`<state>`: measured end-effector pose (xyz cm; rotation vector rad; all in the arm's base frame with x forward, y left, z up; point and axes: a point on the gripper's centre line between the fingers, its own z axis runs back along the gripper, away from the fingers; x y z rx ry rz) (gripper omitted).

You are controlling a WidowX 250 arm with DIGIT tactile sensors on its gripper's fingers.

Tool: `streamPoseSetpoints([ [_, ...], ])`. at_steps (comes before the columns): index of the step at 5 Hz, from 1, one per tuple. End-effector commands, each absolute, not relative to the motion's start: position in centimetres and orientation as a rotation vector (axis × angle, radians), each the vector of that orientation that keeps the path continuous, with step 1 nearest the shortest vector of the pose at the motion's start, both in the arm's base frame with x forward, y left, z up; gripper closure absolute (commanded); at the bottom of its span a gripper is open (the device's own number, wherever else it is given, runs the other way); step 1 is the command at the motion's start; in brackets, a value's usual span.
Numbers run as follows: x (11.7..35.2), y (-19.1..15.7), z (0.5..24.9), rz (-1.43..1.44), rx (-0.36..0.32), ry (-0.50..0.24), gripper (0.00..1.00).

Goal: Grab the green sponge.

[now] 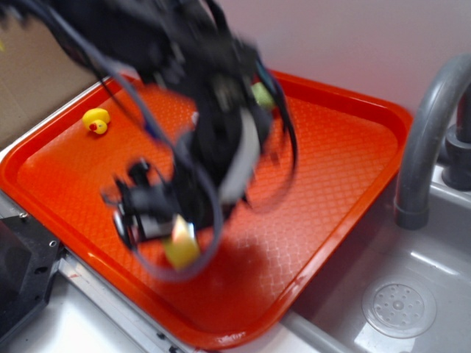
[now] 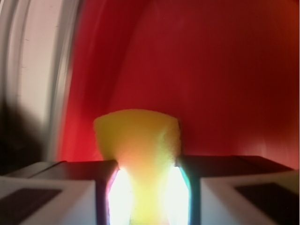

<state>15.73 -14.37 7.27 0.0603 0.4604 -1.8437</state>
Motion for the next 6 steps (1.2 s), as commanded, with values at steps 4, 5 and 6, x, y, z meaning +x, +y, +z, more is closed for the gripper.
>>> streamPoseSetpoints([
  [4,12.0,-10.1,22.6,-0.610,0.027,0.146,1.00],
  [5,10.7,-8.7,24.2,-0.364,-0.010,0.052,1.00],
  [6,10.8,-8.6,25.0,-0.120,-0.092,-0.049,1.00],
])
